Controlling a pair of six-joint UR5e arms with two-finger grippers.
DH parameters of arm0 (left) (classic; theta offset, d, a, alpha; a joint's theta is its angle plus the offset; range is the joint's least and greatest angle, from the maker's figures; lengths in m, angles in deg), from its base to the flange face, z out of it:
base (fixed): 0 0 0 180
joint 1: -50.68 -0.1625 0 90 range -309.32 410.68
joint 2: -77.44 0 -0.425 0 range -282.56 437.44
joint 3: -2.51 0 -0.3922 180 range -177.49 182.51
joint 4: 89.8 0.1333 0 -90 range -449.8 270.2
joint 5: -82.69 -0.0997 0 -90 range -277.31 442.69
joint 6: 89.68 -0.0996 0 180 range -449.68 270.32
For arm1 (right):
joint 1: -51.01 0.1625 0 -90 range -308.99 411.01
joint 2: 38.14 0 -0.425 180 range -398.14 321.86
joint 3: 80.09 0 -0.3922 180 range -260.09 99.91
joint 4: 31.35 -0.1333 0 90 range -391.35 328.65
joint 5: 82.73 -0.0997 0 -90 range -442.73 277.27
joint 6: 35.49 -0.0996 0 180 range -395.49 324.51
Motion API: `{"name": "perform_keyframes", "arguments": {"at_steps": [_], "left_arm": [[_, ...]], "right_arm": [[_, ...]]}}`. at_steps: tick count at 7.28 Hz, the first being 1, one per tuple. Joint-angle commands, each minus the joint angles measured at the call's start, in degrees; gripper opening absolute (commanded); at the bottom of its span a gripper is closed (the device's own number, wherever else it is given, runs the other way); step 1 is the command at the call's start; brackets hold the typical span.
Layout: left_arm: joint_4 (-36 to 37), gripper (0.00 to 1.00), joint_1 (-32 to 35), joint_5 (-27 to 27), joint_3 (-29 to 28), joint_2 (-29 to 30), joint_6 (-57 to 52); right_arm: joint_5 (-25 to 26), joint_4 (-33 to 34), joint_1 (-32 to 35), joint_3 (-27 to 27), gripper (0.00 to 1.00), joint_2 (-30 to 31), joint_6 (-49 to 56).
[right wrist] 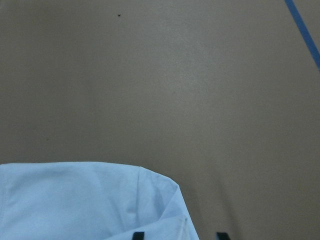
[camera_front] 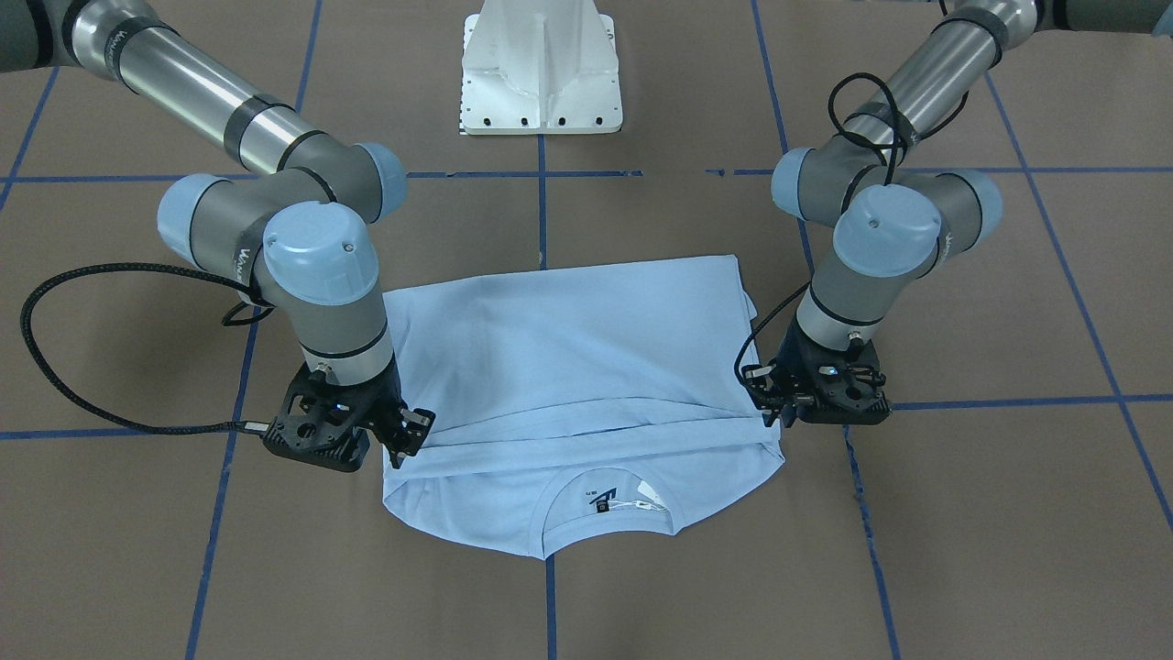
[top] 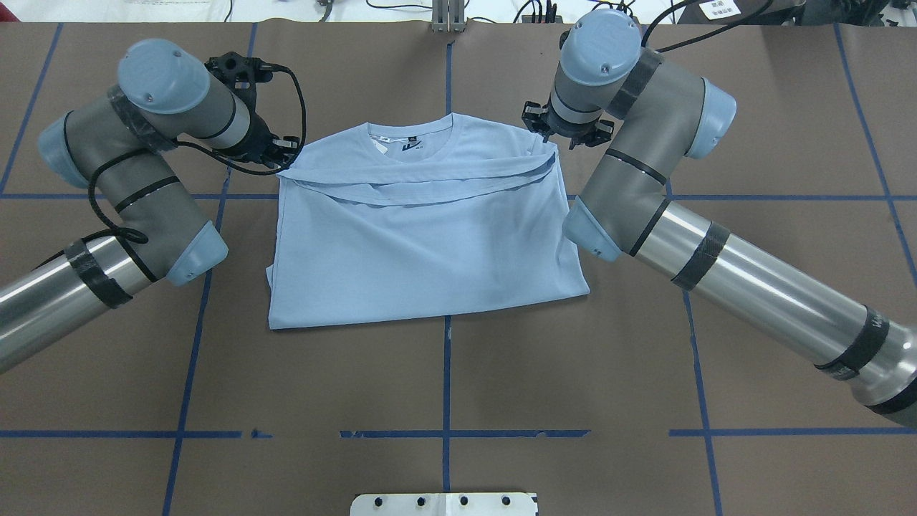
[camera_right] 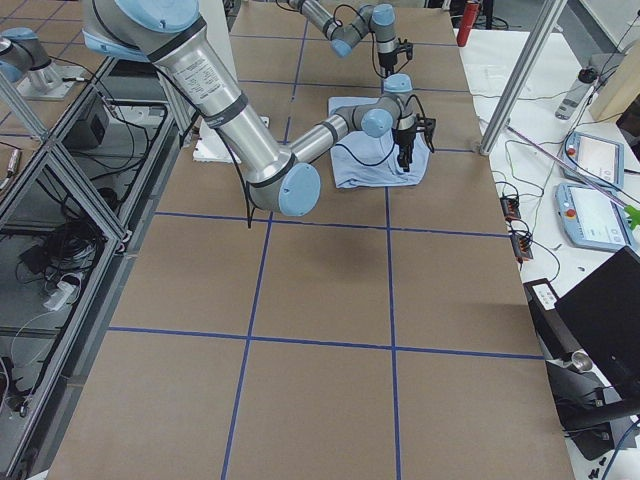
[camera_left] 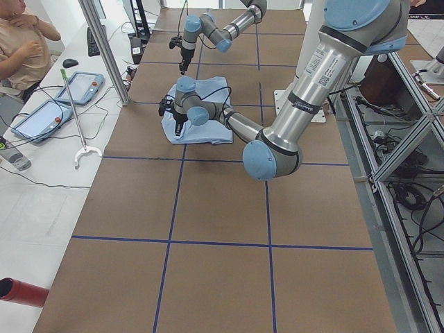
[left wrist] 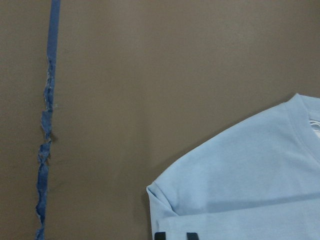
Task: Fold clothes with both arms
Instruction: 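Release the hem and move the left gripper to the folded shirt's side edge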
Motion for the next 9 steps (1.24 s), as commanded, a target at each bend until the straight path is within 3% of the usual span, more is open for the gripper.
{"name": "perform_keyframes", "arguments": {"at_steps": [1, 3, 5, 6, 7, 9], "left_arm": [[-0.5, 1.0, -0.7, 4.6, 12.0, -8.6, 0.9], [-0.5, 1.0, -6.1, 3.9, 22.5, -17.8, 7.8], [-0.5, 1.0, -13.8, -3.2, 23.7, -19.9, 16.5], [-0.6, 0.83, -15.8, -5.0, 23.3, -19.9, 18.4], [-0.5, 0.58, -17.0, -5.1, 23.2, -20.2, 19.4], [-0.5, 0.57, -18.5, -5.1, 22.5, -20.2, 19.3]], "right_arm": [[-1.1, -0.7, 1.0, 0.1, 1.0, 0.1, 2.3], [-1.1, -1.1, 0.9, 0.1, 1.0, 0.2, 2.2], [-1.1, -1.2, 0.9, 0.3, 1.0, 0.2, 2.2], [-1.1, -1.2, 0.9, 0.3, 1.0, 0.2, 2.2], [-1.1, -1.3, 0.9, 0.4, 1.0, 0.1, 2.2], [-1.1, -2.7, 0.9, 0.5, 1.0, 0.4, 2.0]]}}
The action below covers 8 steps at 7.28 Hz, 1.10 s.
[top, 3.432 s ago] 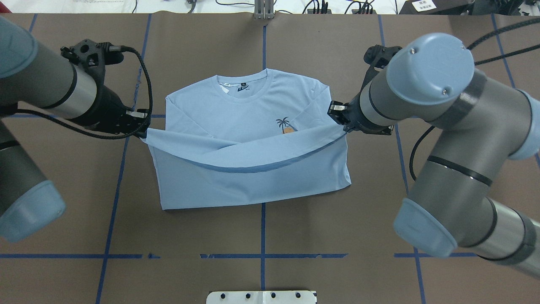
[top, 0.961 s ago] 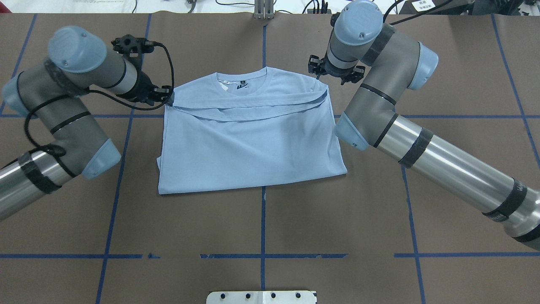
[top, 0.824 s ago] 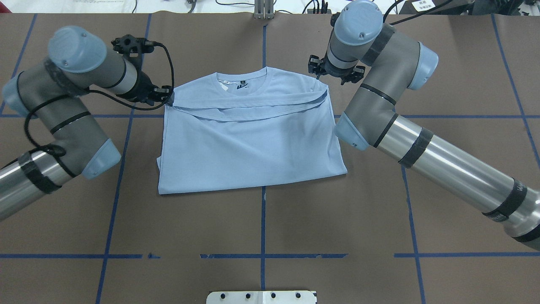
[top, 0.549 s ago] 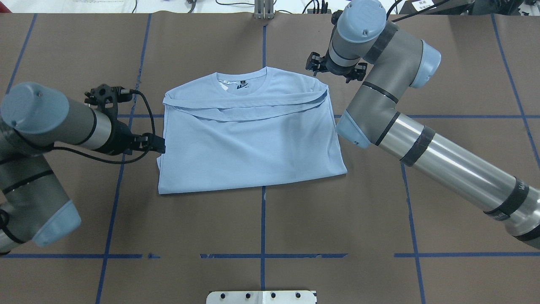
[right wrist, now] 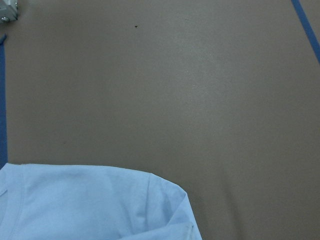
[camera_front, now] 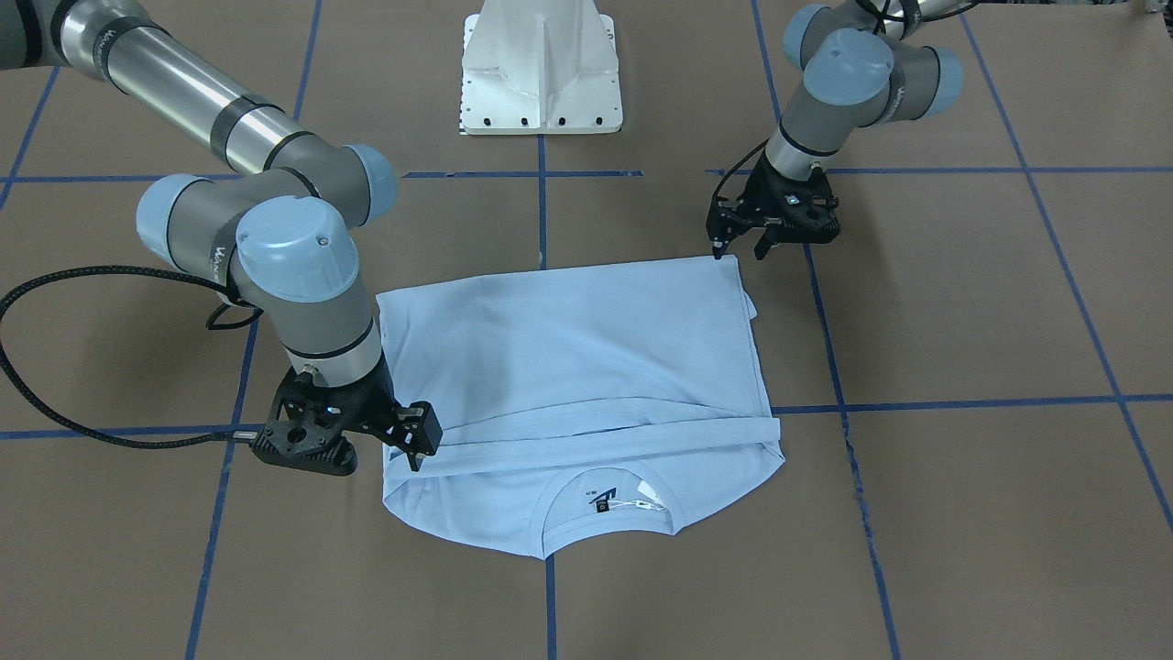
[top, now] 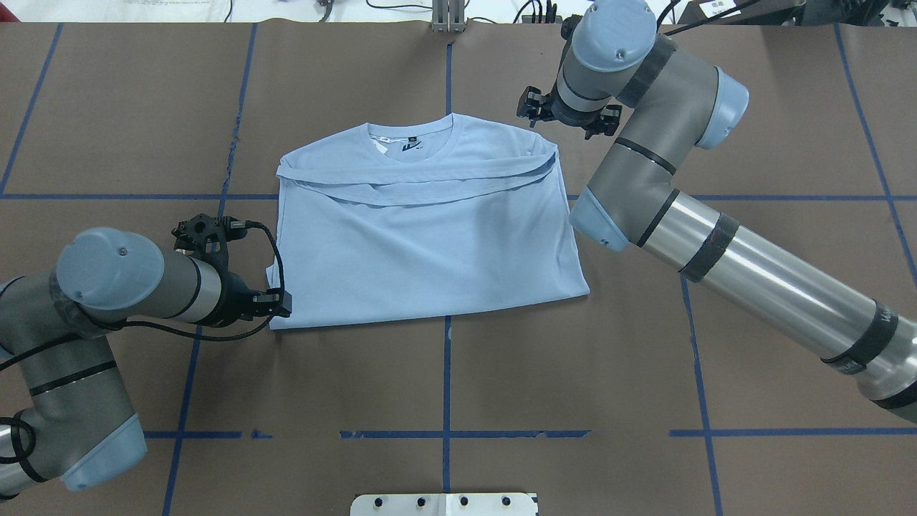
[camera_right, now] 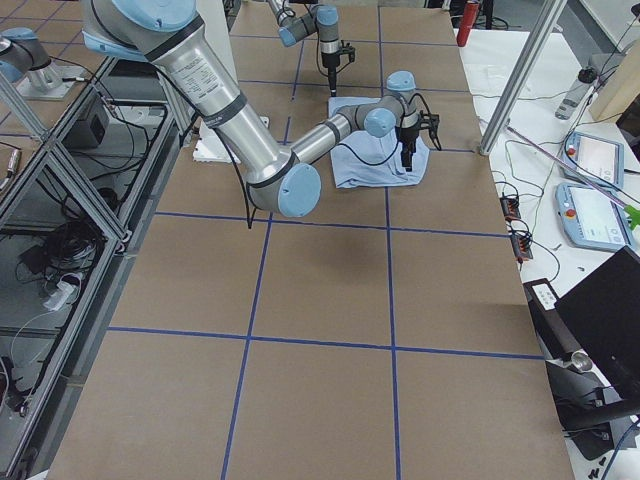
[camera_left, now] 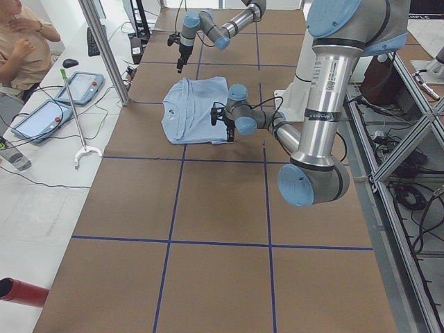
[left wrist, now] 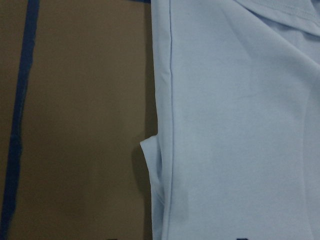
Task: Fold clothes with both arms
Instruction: 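Release the hem and move the left gripper to the folded shirt's side edge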
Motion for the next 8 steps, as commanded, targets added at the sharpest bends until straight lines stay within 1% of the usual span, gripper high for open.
{"name": "perform_keyframes", "arguments": {"at_steps": [1, 4, 5, 7, 8], "left_arm": [[0.0, 0.57, -1.0, -0.1, -0.5, 0.0, 0.1], [0.0, 0.55, -1.6, -0.1, -1.7, 0.6, -0.1], [0.0, 0.5, -1.9, -0.1, -1.8, 0.6, -0.1], [0.0, 0.29, -1.9, -0.1, -1.8, 0.6, 0.0], [0.0, 0.06, -1.8, -0.1, -1.7, 0.7, 0.0]], "right_arm": [[0.0, -0.9, 0.0, 0.1, 1.0, 0.2, 0.0], [0.0, -0.9, 0.0, 0.1, 1.0, 0.3, 0.0], [0.0, -0.9, 0.0, 0.1, 1.0, 0.3, 0.0], [0.0, -1.0, 0.0, 0.1, 1.0, 0.3, 0.0], [0.0, -0.9, 0.0, 0.1, 1.0, 0.3, 0.0]]}}
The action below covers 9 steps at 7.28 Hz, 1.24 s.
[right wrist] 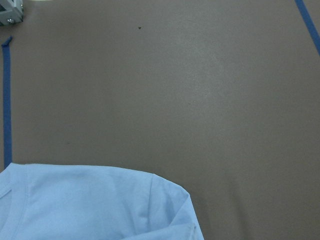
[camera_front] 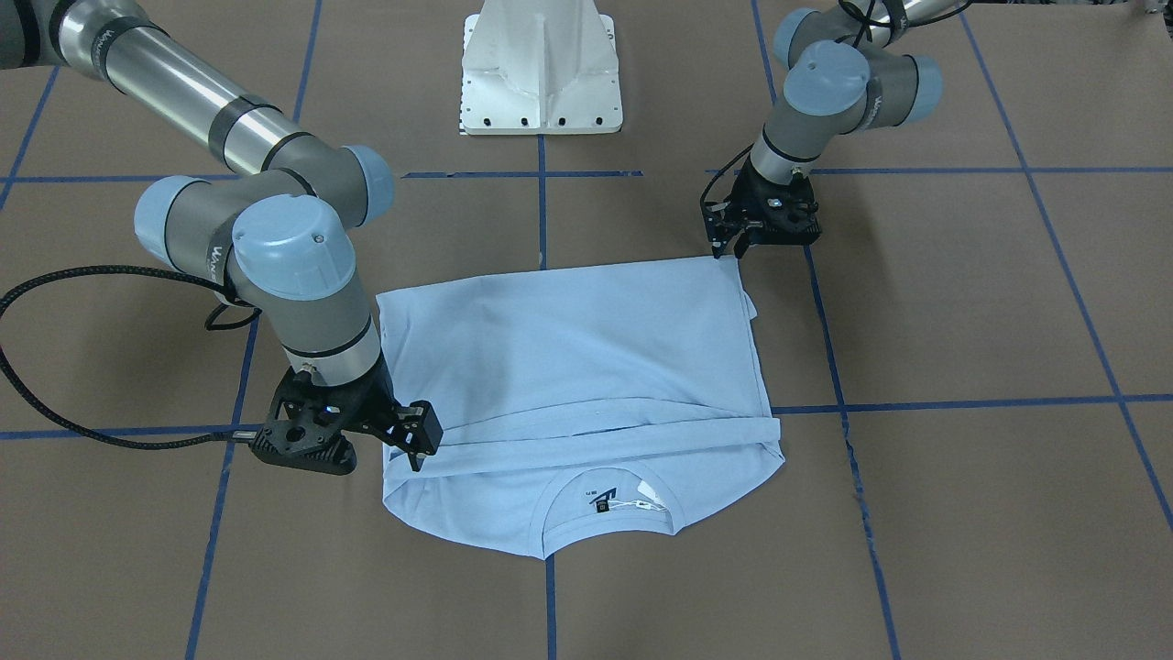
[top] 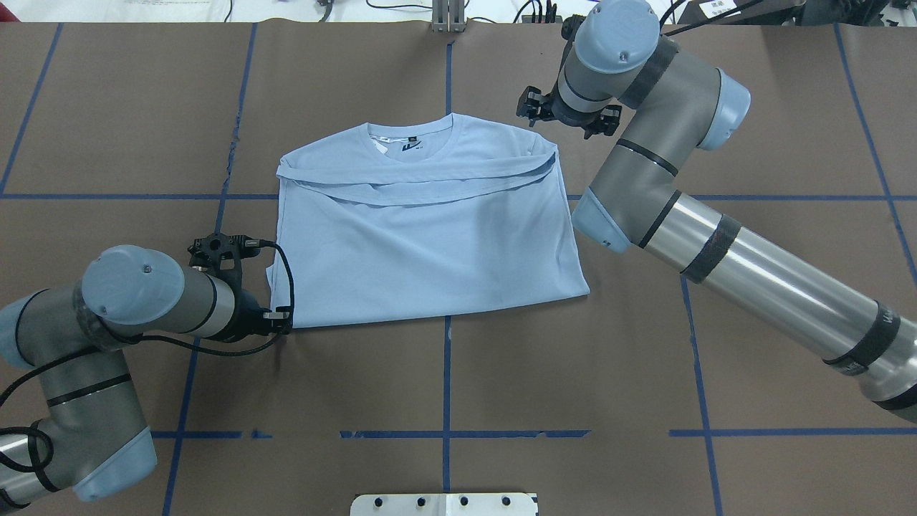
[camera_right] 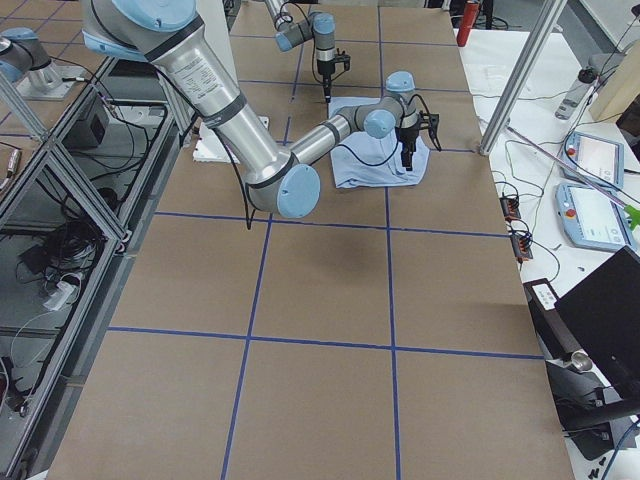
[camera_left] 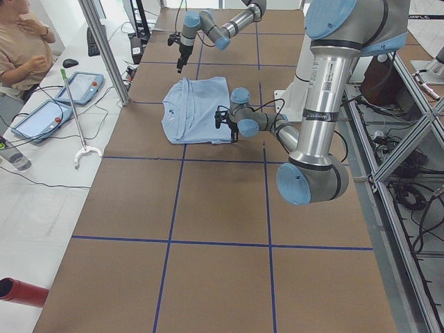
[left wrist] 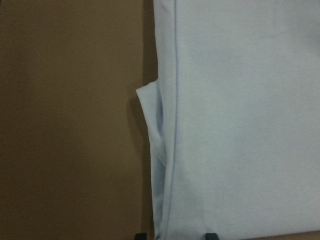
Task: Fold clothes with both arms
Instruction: 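Grasp the shirt's side edge with the left gripper and drag it away from the robot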
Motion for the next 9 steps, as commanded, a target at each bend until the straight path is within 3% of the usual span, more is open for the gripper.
{"name": "perform_keyframes", "arguments": {"at_steps": [1, 3, 6, 9], "left_arm": [[0.0, 0.0, 0.0, 0.0, 0.4, -0.1, 0.1], [0.0, 0.0, 1.0, -0.1, 0.9, -0.4, -0.7], [0.4, 0.0, 7.7, -0.2, -0.2, -0.7, -12.2], [0.0, 0.0, 17.9, 0.1, -11.8, 3.9, -27.3]], "right_arm": [[0.0, 0.0, 0.0, 0.0, 1.0, 0.0, 0.0], [0.0, -0.1, -0.1, 0.0, 1.0, 0.0, -0.1], [0.0, -0.1, -0.1, 0.0, 1.0, 0.1, 0.0], [0.0, -0.1, -0.3, 0.0, 1.0, -0.1, -0.4]]}}
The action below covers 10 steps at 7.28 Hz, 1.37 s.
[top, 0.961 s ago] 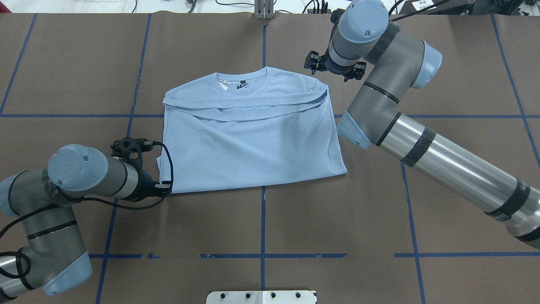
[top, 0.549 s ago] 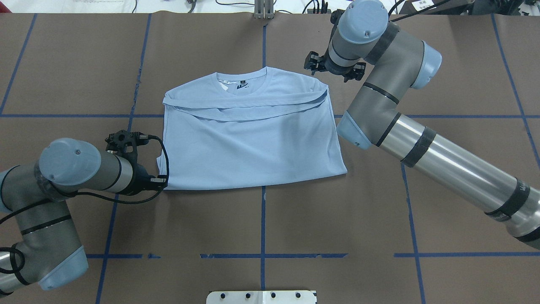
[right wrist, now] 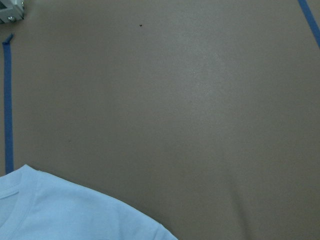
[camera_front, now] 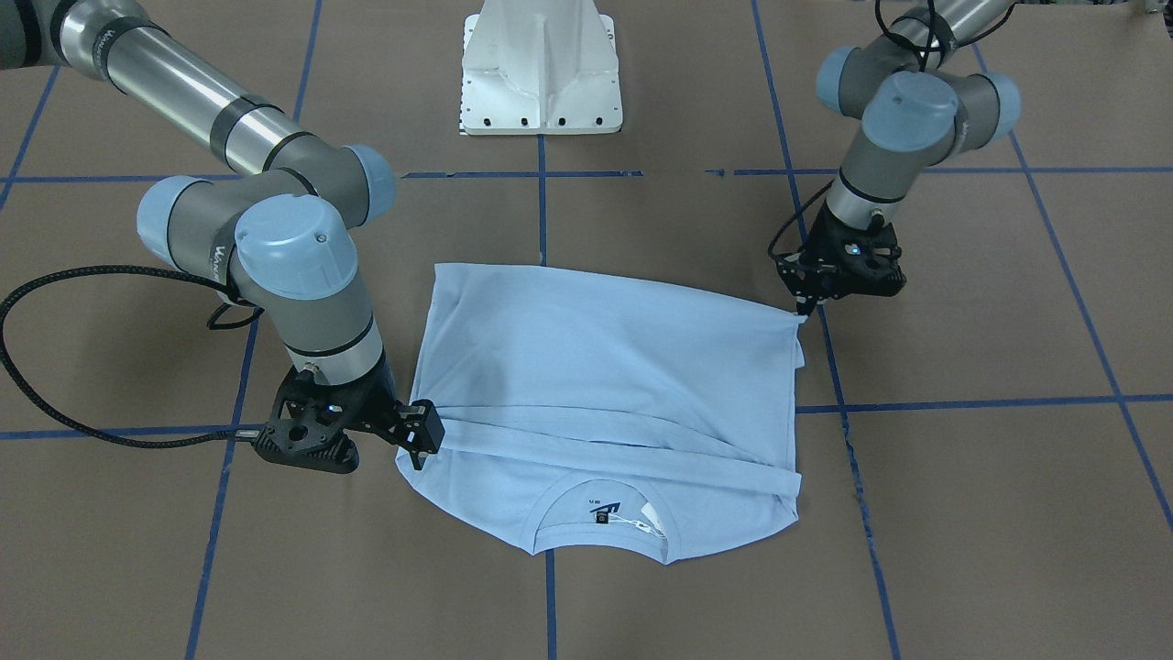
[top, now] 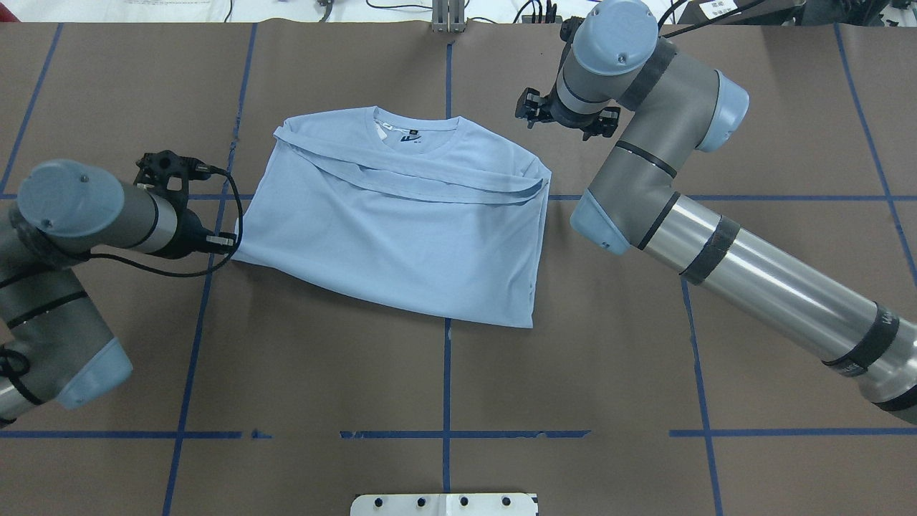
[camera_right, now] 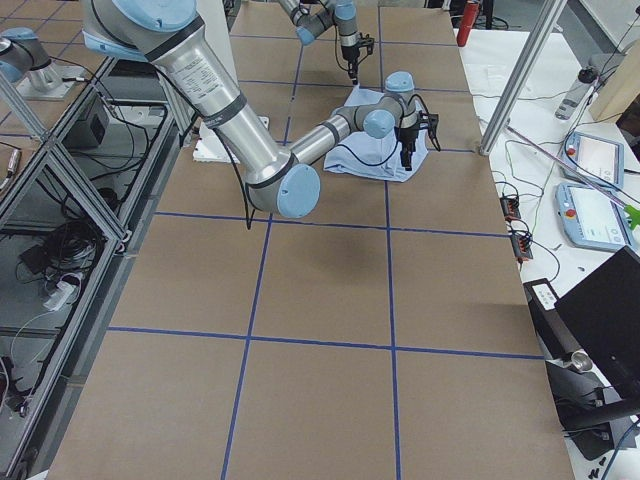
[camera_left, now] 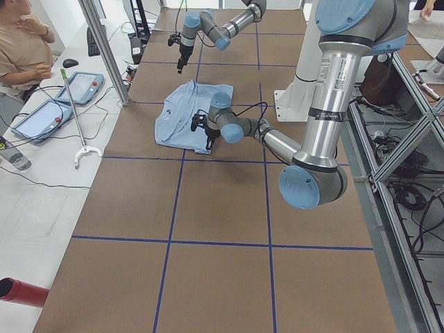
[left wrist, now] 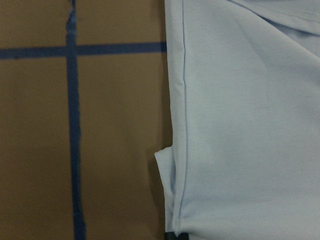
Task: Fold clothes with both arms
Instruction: 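Grasp the shirt's side edge with the left gripper and drag it away from the robot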
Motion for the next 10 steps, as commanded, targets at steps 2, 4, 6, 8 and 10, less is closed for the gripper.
{"name": "perform_keyframes", "arguments": {"at_steps": [2, 4, 6, 8, 10], "left_arm": [[-0.4, 0.0, 9.0, -4.3, -16.1, 9.8, -13.0], [-10.2, 0.0, 13.0, -5.8, -33.6, 18.2, -15.2], [-15.1, 0.0, 14.4, -9.0, -44.0, 26.0, -15.2], [-17.7, 0.99, 15.9, -8.9, -41.7, 23.0, -19.4], [-19.2, 1.0, 17.3, -2.7, -37.1, 20.0, -20.7]], "right_arm": [[0.0, 0.0, -0.1, 0.0, 1.0, 0.0, 0.0], [0.0, 0.0, -0.1, 0.0, 1.0, 0.0, 0.0], [0.0, 0.0, -0.1, 0.5, 1.0, 0.0, -0.3], [0.1, 0.0, -0.5, 0.7, 1.0, -0.2, -0.7], [0.4, 0.1, -3.0, 0.4, 1.0, -1.0, -1.4]]}}
